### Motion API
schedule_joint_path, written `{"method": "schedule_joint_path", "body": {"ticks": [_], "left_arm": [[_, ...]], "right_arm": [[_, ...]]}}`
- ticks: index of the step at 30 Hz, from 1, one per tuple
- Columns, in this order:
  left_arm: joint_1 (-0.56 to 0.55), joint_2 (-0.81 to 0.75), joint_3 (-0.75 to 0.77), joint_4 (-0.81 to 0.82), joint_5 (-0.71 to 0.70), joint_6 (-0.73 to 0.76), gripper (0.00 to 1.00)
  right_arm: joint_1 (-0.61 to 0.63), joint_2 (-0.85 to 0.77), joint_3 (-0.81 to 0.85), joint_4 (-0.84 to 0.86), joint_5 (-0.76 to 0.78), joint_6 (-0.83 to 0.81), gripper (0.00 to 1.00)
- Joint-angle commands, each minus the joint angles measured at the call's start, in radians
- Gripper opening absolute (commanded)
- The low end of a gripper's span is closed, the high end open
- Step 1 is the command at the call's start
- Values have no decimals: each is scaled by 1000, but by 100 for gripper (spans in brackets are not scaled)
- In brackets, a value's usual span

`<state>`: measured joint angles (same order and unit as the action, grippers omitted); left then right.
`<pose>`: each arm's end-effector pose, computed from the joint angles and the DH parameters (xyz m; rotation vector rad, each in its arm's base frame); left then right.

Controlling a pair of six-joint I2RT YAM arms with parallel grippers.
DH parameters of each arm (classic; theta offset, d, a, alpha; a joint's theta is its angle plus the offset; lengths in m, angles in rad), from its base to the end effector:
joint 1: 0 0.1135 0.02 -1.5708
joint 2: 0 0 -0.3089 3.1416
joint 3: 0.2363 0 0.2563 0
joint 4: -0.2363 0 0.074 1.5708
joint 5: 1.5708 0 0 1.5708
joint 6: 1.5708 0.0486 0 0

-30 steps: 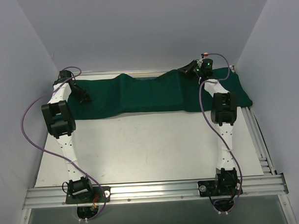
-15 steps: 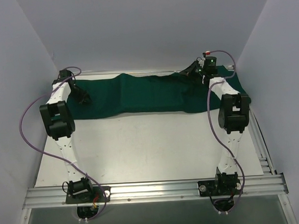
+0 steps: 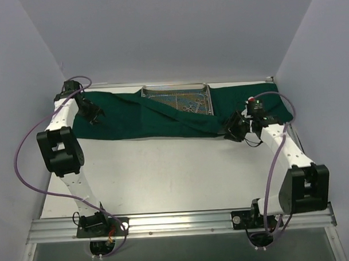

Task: Open and lay out the surgical kit
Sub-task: Open the surgical kit at the center of the board.

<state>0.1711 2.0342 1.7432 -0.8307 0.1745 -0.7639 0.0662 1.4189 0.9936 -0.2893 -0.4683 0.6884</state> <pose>0.4615 0.0712 0.2660 -1.1831 2.4647 -0.4110 0.3115 0.0426 0.2938 0.4762 2.3172 0.9169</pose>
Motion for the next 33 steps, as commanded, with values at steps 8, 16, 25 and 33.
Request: {"method": "schedule_joint_path", "body": {"ticks": [8,16,25,33], "left_arm": [[-24,-71,-45,-45,37,28,45],[-53,-9,78,-59,48,122,45],[-91,18,137,-85,14,222,45],[-107,18,124,-76,40,212,45]], "right_arm": [[-62,240,445,-272,266,-82,77],[-62,695,971,-384,542,-139,52],[-62,972,1260,-406,672,-188,55],[-89,1045,1300,-277,738,-243,57]]}}
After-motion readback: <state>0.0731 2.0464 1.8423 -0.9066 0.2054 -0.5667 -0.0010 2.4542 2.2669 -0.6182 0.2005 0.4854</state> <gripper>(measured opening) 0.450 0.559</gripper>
